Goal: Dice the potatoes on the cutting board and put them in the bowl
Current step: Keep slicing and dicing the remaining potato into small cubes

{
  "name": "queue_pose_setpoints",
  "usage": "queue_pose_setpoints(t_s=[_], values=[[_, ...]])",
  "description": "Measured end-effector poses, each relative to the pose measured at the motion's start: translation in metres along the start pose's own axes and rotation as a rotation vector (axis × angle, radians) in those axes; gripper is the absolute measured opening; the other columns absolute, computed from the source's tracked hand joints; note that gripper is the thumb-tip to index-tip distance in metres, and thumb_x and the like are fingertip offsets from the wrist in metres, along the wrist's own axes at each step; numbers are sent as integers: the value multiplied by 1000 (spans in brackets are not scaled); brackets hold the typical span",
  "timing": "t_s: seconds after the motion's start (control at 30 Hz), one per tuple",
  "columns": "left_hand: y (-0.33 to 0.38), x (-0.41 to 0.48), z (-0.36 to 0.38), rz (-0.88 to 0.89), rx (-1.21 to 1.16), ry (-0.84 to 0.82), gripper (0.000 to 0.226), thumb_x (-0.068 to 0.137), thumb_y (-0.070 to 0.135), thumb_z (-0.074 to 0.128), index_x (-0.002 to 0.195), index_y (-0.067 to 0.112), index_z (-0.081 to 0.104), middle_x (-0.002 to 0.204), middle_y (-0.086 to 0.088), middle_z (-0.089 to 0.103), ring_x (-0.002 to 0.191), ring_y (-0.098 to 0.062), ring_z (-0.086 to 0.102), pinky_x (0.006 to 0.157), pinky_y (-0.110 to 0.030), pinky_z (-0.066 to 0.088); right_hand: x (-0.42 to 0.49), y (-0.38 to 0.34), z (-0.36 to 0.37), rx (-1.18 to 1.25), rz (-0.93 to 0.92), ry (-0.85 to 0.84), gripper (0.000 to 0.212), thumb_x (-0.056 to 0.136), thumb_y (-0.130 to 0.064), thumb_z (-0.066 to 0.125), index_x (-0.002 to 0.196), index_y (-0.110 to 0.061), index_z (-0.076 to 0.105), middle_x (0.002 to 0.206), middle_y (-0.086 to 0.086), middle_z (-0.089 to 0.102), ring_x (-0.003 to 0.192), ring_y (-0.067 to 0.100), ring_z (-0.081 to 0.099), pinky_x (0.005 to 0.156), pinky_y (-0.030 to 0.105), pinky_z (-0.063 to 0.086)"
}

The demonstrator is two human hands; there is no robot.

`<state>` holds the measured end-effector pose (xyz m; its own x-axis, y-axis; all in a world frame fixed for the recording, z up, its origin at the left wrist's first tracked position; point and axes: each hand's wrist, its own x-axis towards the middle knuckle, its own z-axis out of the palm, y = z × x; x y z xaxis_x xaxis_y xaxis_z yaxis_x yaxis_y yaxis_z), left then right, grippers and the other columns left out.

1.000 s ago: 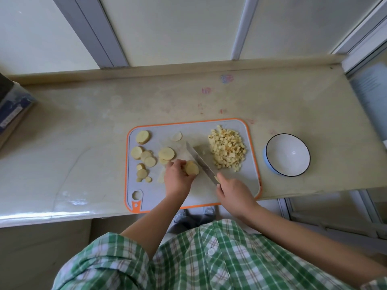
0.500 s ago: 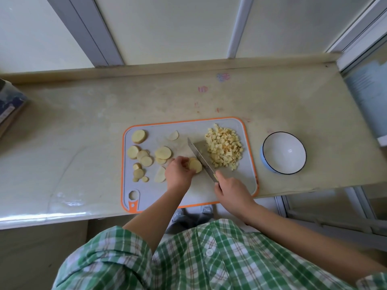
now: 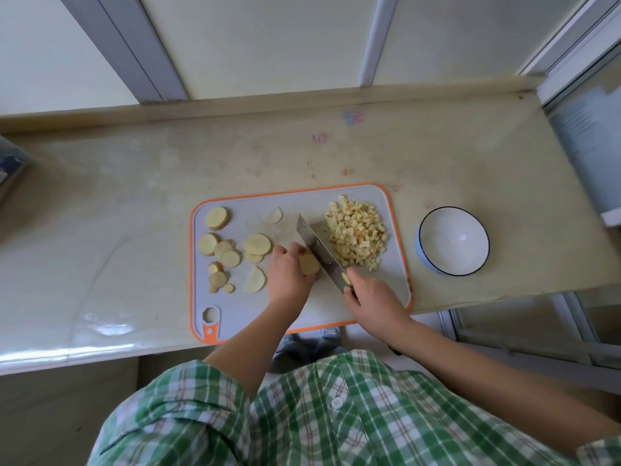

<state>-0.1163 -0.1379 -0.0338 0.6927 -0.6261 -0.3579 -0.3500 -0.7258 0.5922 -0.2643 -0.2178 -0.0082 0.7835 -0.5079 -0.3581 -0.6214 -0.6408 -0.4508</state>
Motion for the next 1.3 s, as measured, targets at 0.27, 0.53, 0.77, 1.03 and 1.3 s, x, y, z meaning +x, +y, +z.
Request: queue_pose_setpoints(t_s=[0.27, 0.53, 0.77, 1.03, 1.3], values=[[-8, -3, -2, -144, -138, 82, 34, 78, 26, 76, 107, 17, 62, 103, -1, 60, 89, -19, 59, 77, -30, 45, 4, -1, -3, -17, -22, 20, 5, 99, -17, 40, 95, -14, 40, 59, 3, 43, 54, 24, 44, 47, 35, 26], [-7, 2, 2, -223, -284, 116, 20, 80, 23, 74, 96, 23, 63, 83, 4, 66, 78, -18, 64, 72, -37, 54, 8, -2, -11, 51, -8, 66, 7, 97, -15, 42, 91, -12, 41, 57, 4, 42, 49, 22, 40, 49, 38, 30], [-5, 4, 4, -243, -292, 130, 10, 83, 25, 72, 85, 24, 62, 77, 6, 68, 72, -18, 66, 73, -38, 55, 11, -12, -13, 69, -30, 38, 17, 95, -12, 42, 81, -15, 32, 56, 3, 37, 48, 18, 35, 47, 35, 22], [-4, 7, 5, -268, -287, 128, 10, 82, 21, 72, 84, 20, 63, 80, 3, 69, 75, -19, 67, 77, -37, 54, 10, -16, -15, 61, -14, 2, 18, 94, -9, 43, 81, -15, 33, 59, 0, 37, 50, 12, 35, 45, 27, 21], [-4, 9, 5, -306, -353, 122, 12, 81, 14, 74, 78, 21, 64, 76, 1, 69, 73, -23, 68, 77, -38, 56, 15, -24, -8, 55, 41, -58, 14, 94, -10, 40, 82, -12, 33, 65, 2, 38, 59, 19, 38, 51, 33, 25]])
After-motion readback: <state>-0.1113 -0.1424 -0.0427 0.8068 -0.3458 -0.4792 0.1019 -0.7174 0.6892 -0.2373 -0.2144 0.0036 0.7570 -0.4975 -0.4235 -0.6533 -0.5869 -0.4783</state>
